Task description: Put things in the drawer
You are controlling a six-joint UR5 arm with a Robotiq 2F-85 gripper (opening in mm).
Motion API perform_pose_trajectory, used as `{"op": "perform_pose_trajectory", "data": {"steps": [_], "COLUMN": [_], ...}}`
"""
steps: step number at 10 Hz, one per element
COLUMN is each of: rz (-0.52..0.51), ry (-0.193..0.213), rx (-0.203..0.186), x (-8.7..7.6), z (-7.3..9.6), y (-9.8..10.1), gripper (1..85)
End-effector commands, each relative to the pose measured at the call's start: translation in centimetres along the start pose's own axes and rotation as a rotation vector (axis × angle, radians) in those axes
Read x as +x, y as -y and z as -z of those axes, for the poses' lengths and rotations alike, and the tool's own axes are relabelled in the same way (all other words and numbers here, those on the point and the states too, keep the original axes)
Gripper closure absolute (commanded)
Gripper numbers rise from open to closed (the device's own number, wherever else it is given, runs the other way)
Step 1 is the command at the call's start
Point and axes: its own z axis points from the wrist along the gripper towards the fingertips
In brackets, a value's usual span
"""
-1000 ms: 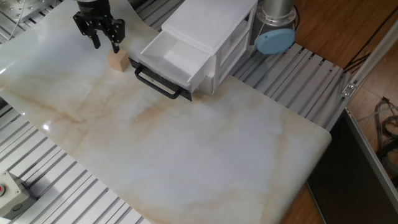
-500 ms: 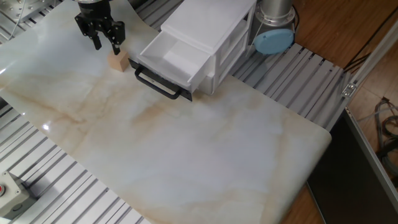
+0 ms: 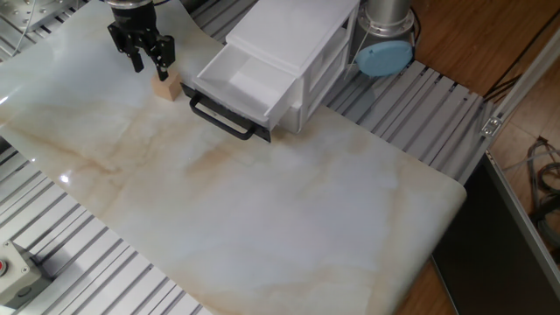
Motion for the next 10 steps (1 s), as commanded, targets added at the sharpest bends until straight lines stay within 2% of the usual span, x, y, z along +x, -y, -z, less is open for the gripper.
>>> {"op": "perform_pose_trajectory", "data": {"steps": [1, 2, 3, 4, 5, 6, 7, 10], "rz": [-0.008, -0.001, 0.002, -0.01, -0.01, -0.011, -0.021, -0.029], "ry": [0.021, 0.027, 0.046, 0.088, 0.092, 0.064, 0.046, 0.026], "rx": [0.018, 0.033, 0.069, 0.077, 0.079, 0.095, 0.094, 0.103], "x": [-0.3, -0.4, -0.9, -2.0, -2.1, -1.4, -0.9, -0.4], "z": [-0.2, -0.1, -0.1, 0.0, 0.0, 0.0, 0.0, 0.0], "y": [0.6, 1.0, 1.9, 2.1, 2.2, 2.6, 2.6, 2.8], "gripper": [27.3, 28.3, 29.7, 33.7, 35.3, 35.7, 36.3, 37.3]}}
